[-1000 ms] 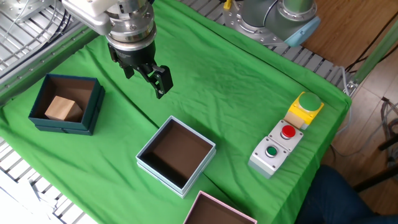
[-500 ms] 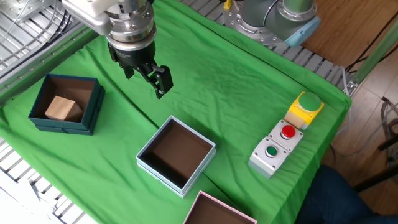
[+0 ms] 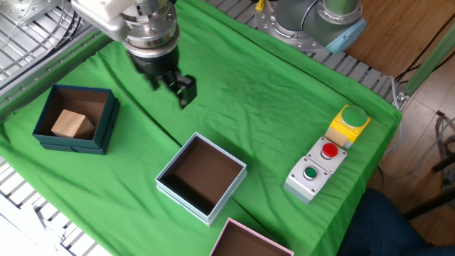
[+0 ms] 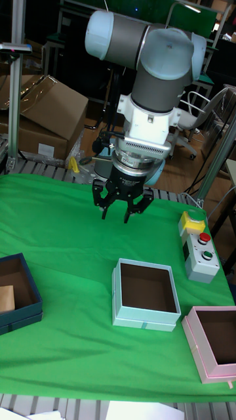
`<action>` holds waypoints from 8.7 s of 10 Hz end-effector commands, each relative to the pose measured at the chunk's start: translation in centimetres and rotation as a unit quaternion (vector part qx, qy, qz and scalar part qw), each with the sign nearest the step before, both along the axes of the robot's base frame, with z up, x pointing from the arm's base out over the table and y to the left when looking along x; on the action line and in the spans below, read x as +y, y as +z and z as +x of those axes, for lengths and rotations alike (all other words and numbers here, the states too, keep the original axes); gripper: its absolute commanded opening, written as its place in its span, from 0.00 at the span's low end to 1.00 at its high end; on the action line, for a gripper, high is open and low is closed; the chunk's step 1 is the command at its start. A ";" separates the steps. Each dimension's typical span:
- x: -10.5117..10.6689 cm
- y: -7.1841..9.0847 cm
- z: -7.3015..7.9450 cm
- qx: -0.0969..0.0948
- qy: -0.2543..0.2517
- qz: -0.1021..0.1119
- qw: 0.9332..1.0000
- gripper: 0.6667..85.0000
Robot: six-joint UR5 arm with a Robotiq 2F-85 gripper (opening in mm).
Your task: Move an object from one box to another
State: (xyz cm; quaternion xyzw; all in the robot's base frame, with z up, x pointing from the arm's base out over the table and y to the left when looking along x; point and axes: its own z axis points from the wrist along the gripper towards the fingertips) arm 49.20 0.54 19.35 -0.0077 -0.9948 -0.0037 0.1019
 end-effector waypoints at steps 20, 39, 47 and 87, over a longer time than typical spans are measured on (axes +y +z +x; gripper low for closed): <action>-8.9 0.2 4.9 -0.059 0.263 -0.042 0.962 0.00; -18.2 -4.7 13.3 -0.108 0.229 -0.055 0.966 0.61; -16.0 -3.3 11.3 -0.097 0.206 -0.023 0.973 0.64; -19.7 -8.2 -1.4 -0.084 0.272 0.075 0.956 0.73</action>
